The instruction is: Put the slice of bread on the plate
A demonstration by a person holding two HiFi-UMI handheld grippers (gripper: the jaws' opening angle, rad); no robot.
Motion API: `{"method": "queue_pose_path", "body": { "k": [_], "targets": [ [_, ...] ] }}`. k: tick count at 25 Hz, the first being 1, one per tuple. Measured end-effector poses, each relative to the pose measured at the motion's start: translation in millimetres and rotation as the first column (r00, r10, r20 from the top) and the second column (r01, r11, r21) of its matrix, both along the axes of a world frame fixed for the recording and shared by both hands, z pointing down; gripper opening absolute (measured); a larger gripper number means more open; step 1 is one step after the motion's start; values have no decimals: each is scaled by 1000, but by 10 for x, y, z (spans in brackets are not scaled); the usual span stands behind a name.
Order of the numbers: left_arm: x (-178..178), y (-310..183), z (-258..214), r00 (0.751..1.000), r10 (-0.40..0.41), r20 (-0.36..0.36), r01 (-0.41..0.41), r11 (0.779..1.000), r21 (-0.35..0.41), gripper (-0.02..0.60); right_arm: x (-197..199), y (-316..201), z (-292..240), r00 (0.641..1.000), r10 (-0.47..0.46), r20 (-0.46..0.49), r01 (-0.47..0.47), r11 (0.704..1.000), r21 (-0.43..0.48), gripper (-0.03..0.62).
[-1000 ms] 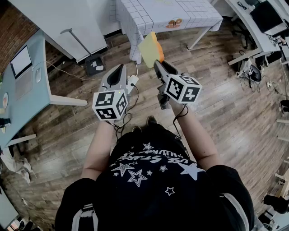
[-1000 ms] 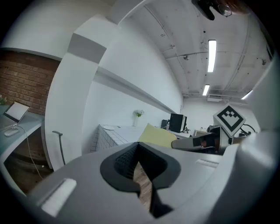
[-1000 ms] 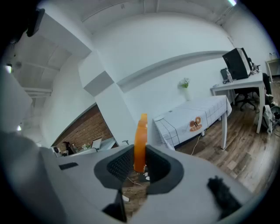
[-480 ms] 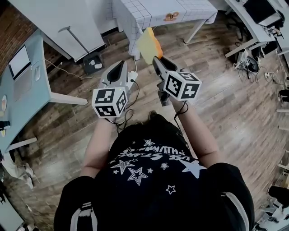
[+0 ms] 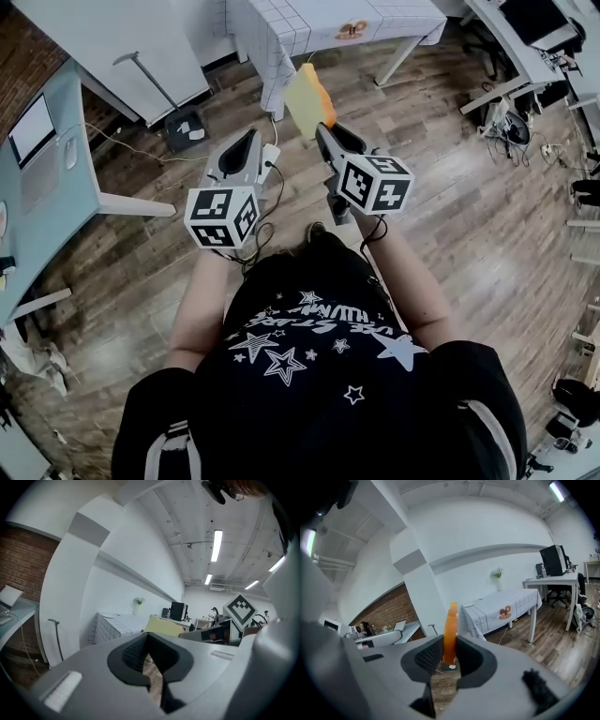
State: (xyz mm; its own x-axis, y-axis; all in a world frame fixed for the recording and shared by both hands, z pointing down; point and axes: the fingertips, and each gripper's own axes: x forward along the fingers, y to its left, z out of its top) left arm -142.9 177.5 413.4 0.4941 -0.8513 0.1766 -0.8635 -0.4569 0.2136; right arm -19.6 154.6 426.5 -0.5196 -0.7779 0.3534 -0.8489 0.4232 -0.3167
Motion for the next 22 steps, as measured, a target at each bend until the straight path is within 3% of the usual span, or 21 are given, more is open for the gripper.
{"method": "queue_pose_path", "body": {
  "k": [11, 16, 22],
  "targets": [
    [64, -283, 15, 999, 2, 41, -2, 1000, -1, 8, 248, -472, 59, 1000, 21, 22, -21, 1000, 3, 87],
    [104, -567, 32, 997, -56, 53, 57, 998, -13, 8, 383, -837, 97, 999, -15, 30, 14, 1000, 4, 87],
    [400, -1032, -80, 988, -139, 63, 140, 990, -3, 8, 756, -1359, 49, 995, -67, 70, 67, 998, 1, 87]
  ]
}}
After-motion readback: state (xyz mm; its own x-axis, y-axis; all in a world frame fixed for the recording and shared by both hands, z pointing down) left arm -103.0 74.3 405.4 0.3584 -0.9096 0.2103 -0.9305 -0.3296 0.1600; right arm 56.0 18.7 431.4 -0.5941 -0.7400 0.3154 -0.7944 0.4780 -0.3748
